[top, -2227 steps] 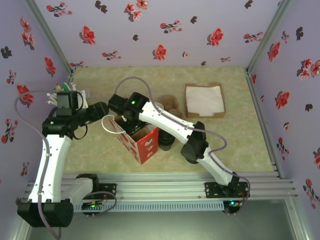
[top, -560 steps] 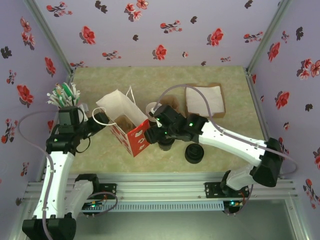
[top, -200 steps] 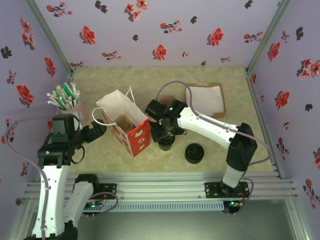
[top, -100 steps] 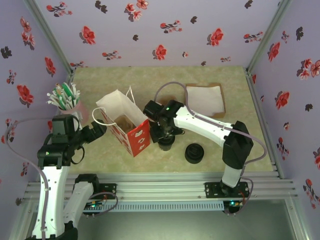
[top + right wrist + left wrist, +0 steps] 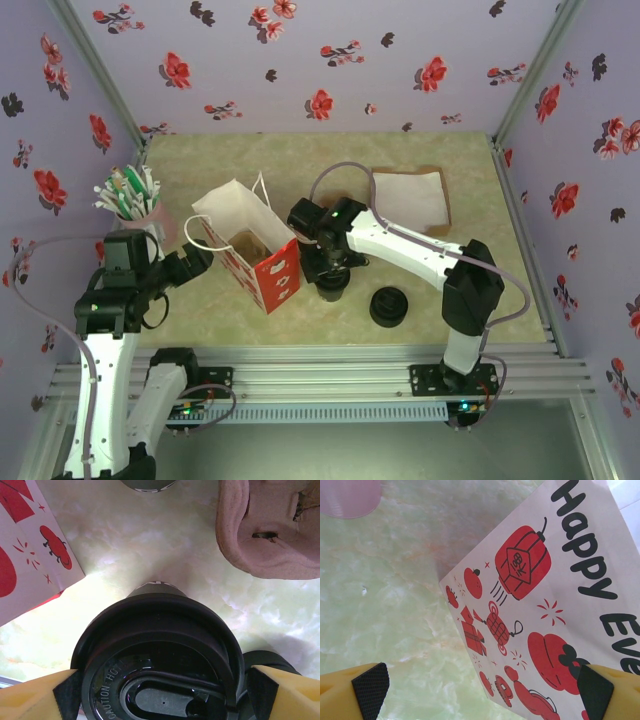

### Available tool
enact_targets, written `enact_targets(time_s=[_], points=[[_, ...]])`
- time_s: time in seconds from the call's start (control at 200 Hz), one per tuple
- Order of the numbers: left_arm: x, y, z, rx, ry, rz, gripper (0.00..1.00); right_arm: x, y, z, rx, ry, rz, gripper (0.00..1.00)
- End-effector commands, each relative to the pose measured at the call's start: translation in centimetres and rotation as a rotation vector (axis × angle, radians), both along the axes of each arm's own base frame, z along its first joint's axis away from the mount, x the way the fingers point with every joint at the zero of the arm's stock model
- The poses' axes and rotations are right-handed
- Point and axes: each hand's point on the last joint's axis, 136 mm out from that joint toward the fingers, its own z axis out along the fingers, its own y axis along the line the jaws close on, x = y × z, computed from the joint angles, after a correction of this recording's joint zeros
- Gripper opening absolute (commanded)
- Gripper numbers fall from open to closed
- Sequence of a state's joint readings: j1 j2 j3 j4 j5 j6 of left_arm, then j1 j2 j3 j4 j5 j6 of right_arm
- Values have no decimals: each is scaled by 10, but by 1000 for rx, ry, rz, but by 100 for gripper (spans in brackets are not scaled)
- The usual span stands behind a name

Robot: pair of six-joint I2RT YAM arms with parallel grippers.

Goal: Pack the takeout coffee

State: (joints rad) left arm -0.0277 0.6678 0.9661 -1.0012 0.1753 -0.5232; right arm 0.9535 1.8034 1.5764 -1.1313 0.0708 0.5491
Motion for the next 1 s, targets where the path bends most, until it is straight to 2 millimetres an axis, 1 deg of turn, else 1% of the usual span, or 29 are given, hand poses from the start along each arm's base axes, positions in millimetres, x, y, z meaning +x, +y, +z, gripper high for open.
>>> enact_targets(time_s=[0.0, 0.26, 0.395, 0.49, 0.805, 0.995], points=[[-2, 3, 0, 19, -6, -1, 99, 3, -1, 1, -16, 1, 13, 86], [-2, 3, 0, 18, -7, -3, 99, 2, -2, -2, -23, 9, 12, 81], [-2, 3, 0, 20, -6, -1, 99, 1, -3, 2, -22, 6, 10, 80], [-2, 3, 0, 20, -6, 0, 99, 0, -7, 4, -28, 6, 8, 78], [-1, 3, -1, 20, -8, -1, 99, -8, -17, 12, -44, -2, 4, 76], [-2, 3, -1, 20, -9, -1, 99, -16, -27, 12, -63, -1, 2, 76]])
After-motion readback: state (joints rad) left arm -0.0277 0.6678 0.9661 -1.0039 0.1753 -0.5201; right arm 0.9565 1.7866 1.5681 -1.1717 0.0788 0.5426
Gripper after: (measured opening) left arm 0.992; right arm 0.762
